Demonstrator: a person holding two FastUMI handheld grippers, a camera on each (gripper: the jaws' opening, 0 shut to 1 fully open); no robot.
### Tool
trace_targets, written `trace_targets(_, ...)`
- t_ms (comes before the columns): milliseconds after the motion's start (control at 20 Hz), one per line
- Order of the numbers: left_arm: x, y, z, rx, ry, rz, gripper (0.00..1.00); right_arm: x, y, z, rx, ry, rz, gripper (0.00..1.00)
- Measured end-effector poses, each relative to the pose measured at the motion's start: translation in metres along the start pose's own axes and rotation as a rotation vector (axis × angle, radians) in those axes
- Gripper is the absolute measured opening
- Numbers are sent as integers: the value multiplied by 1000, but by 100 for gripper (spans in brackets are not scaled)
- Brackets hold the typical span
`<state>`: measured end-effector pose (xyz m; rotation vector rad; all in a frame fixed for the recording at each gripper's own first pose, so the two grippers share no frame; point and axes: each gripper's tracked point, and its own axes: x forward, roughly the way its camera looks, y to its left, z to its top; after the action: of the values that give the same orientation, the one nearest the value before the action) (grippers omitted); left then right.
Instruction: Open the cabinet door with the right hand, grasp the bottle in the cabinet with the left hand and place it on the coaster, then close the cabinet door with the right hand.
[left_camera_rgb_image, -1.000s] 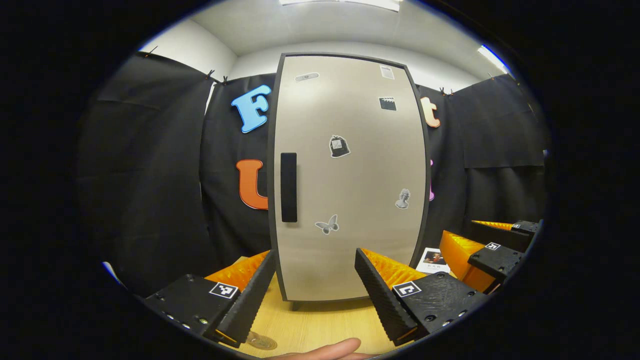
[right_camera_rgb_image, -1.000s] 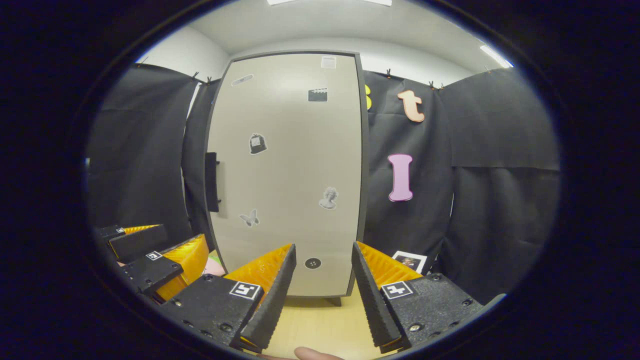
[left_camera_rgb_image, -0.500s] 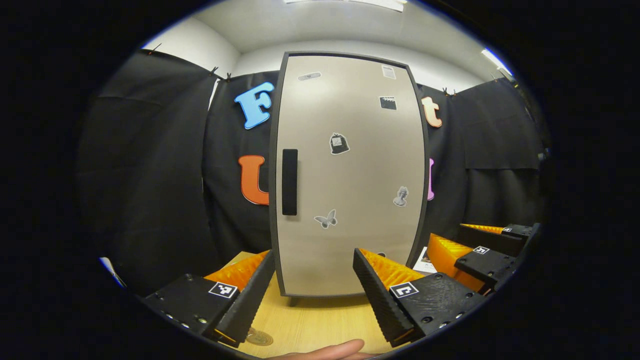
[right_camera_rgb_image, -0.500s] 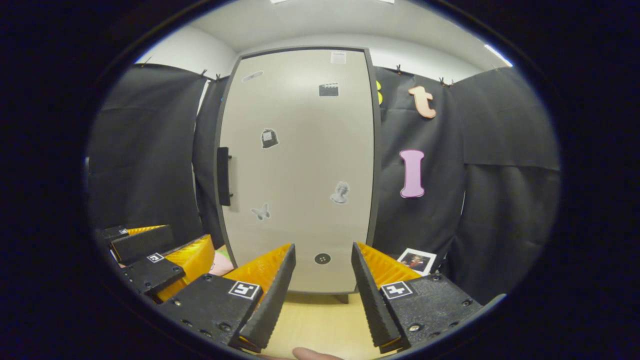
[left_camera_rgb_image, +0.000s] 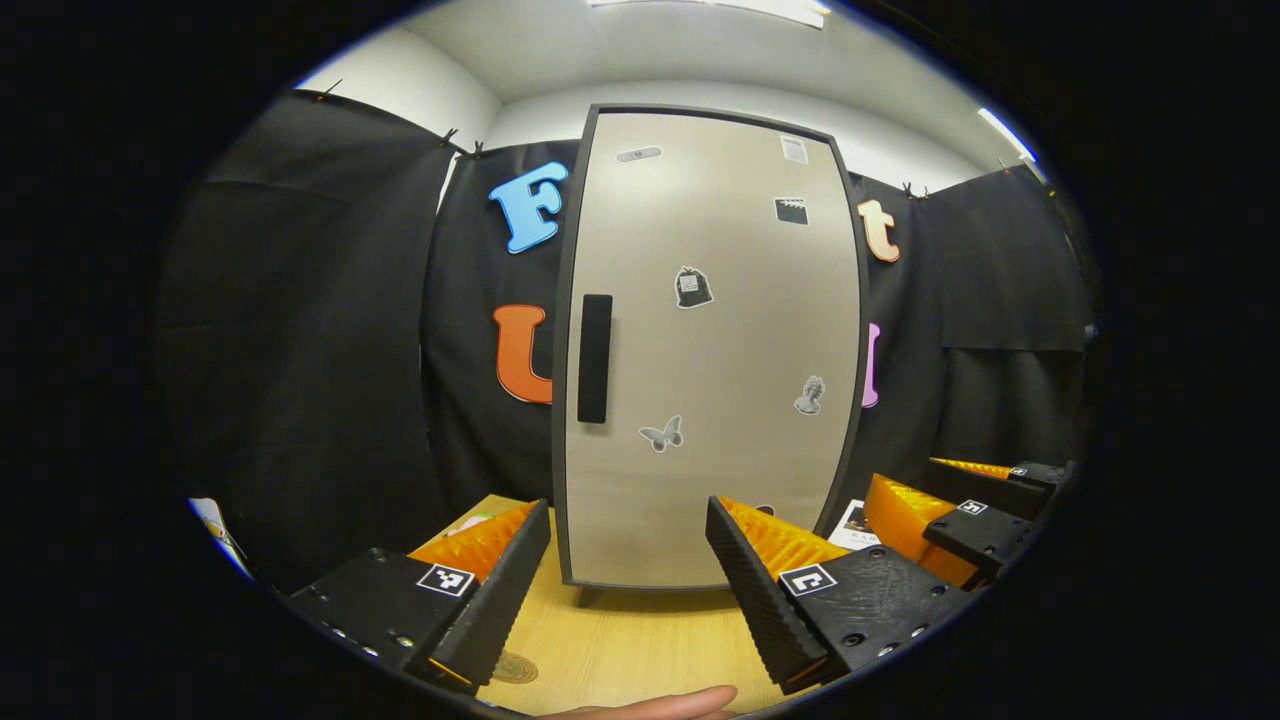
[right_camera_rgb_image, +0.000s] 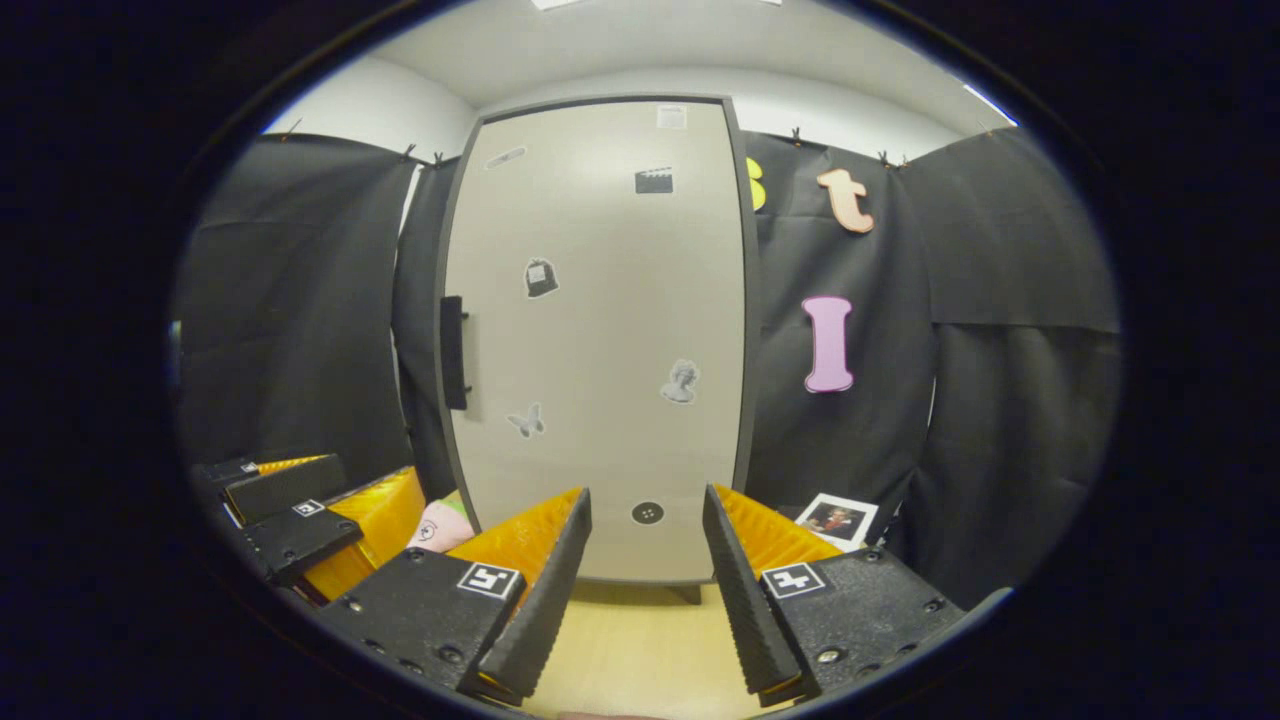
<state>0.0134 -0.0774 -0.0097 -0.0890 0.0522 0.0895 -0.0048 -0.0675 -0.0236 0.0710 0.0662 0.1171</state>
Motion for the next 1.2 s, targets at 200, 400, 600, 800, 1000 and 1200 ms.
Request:
trace_targets(200, -7, -6, 11, -32, -50, -24, 95, -12, -5, 9, -11, -48, -19, 72)
trace_targets(400, -6, -11, 11, -23, -42, -35, 95, -14, -4, 16, -22, -90, -30, 73)
trace_targets(600, -8, -14, 11, -8, -50, -43, 95, -11, -3, 14, -15, -76, -26, 73)
trace_targets(800, -8, -14, 11, 11, -46, -36, 95, -15, -11, 14, -23, -78, -64, 74)
trace_targets(1000, -12, -14, 11, 16, -51, -30, 95, -19, -8, 15, -28, -96, -48, 74)
trace_targets(1200, -15, -15, 13, 19, -63, -16, 95, -21, -8, 14, -29, -104, -24, 73)
